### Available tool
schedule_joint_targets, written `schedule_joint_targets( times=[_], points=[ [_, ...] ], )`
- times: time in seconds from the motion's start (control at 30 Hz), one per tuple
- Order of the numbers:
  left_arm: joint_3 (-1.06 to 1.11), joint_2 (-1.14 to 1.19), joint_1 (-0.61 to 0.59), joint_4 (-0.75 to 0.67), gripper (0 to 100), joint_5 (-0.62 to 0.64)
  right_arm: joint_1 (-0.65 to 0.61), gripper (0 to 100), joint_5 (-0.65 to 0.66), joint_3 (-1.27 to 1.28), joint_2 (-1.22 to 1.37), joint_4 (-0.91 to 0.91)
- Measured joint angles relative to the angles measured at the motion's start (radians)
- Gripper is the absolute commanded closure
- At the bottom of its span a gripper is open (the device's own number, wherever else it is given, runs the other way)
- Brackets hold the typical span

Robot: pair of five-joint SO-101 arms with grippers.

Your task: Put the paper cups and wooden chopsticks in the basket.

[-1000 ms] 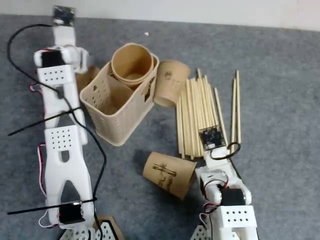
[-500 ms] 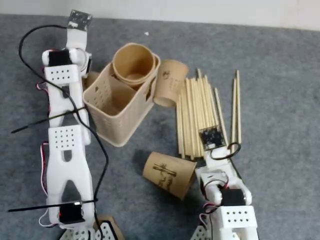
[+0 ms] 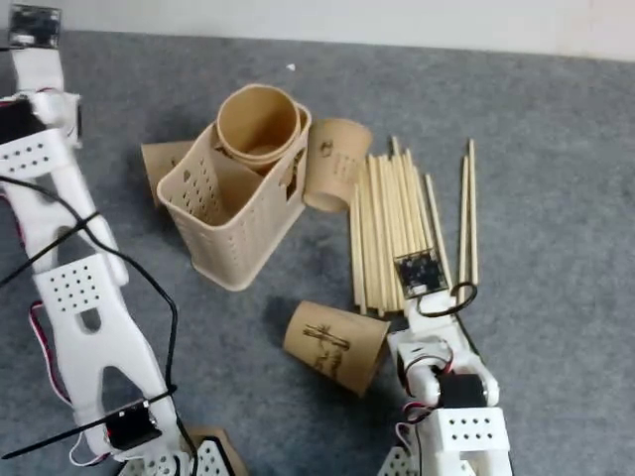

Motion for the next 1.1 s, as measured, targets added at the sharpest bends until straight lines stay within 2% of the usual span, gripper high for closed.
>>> schedule_joint_targets(
  times=[0.07, 0.17, 0.37, 0.7, 0.83, 1.1],
  points=[
    [0.0, -0.011, 0.0, 0.074, 79, -0.002, 0.0, 97.1, 0.0, 0.0, 0.0, 0.0],
    [0.028, -0.031, 0.0, 0.15, 78, -0.006, 0.0, 97.1, 0.0, 0.0, 0.0, 0.0],
    [0.292, -0.12, -0.008, 0.163, 78, -0.011, 0.0, 97.1, 0.0, 0.0, 0.0, 0.0],
    [0.641, -0.402, -0.015, 0.144, 78, -0.155, 0.0, 97.1, 0.0, 0.0, 0.0, 0.0],
    [0.692, -0.41, 0.009, 0.072, 78, -0.147, 0.0, 97.1, 0.0, 0.0, 0.0, 0.0],
    [0.698, -0.411, 0.167, 0.06, 78, 0.034, 0.0, 97.1, 0.0, 0.0, 0.0, 0.0]
  ],
)
